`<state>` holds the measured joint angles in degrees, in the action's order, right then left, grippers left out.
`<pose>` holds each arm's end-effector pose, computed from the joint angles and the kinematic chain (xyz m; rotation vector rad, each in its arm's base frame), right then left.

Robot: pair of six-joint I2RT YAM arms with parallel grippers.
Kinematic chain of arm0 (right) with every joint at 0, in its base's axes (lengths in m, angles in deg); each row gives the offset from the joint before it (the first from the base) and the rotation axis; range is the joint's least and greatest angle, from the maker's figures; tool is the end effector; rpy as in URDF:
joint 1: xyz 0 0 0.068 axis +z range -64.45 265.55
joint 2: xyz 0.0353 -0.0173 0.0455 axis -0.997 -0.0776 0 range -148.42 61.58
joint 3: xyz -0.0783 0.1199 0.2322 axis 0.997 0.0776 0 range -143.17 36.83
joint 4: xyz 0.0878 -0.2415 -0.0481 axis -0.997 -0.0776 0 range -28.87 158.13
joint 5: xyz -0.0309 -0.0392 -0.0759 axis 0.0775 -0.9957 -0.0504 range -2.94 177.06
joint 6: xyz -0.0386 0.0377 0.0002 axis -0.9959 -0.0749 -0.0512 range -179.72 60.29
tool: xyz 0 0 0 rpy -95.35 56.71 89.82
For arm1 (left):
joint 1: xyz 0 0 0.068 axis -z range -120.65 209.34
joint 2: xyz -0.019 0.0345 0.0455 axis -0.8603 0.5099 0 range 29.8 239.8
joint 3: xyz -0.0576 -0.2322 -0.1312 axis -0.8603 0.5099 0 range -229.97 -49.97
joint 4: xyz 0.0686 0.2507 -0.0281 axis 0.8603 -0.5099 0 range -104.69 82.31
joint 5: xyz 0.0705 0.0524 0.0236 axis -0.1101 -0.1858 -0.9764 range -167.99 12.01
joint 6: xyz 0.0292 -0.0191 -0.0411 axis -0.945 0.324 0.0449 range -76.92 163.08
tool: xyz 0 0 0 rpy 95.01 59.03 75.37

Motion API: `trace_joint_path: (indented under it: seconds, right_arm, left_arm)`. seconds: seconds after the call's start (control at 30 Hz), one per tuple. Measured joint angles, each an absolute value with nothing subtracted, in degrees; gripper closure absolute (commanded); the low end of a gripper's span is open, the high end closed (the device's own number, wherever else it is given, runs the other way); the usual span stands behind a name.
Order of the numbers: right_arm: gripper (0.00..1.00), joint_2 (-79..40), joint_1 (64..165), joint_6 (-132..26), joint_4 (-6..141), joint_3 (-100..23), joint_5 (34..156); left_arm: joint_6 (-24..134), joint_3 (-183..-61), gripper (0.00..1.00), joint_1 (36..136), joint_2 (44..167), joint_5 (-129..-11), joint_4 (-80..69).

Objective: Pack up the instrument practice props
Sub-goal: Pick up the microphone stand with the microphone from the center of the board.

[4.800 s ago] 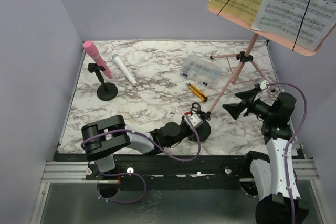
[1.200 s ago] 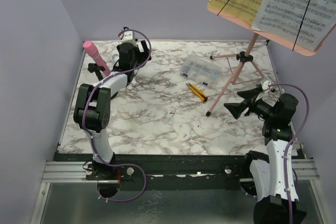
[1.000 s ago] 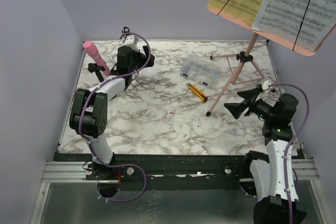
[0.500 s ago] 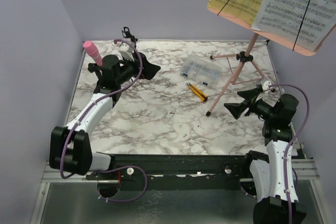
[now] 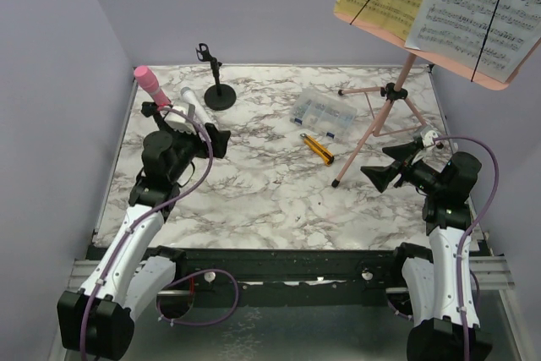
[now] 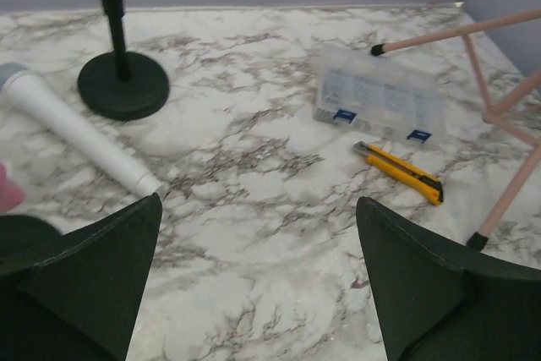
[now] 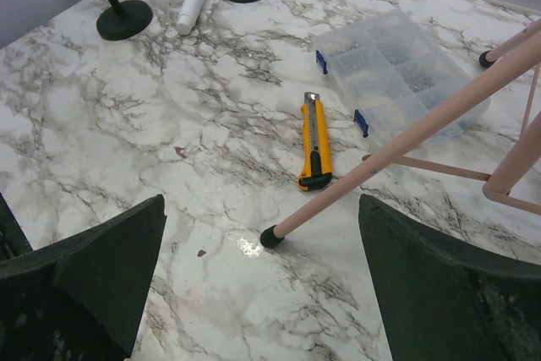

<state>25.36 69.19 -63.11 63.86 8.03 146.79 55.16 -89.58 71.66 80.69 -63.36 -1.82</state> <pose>0.1504 -0.0120 0.2786 -0.5468 1.6277 0.6626 0.2066 -0.0544 0.3192 0.1996 1.6779 -0.5334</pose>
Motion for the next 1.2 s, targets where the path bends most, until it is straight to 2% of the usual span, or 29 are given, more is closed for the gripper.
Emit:
trace_joint_path:
  seconds: [0.4,0.6,0.83,0.97,1.2]
  right_arm:
    - [0.01,25.7,68.9,-63.1,63.9,8.0,146.8]
    - [0.00,25.9,68.9,-63.1,63.9,8.0,146.8]
    - [0.00,26.1,68.9,-63.0,63.8,8.0,146.8]
    - [0.01,26.3,68.9,-62.8,63.8,8.0,146.9]
    - [0.00,26.4,68.9,-62.8,63.8,8.0,147.2]
  left_arm:
    - [61.0,-73.5,0.03,71.3,71.8,-93.8,1.4]
    - [66.3,-70.2,0.05,65.2,72.7,-100.8,6.4]
    - [75.2,-68.1,0.11,51.2,80.4,-96.7,12.9]
    - [76.4,-67.7,0.16,48.3,84.9,-91.3,16.9]
    - [70.8,-69.1,0.16,46.0,94.1,-82.1,24.1]
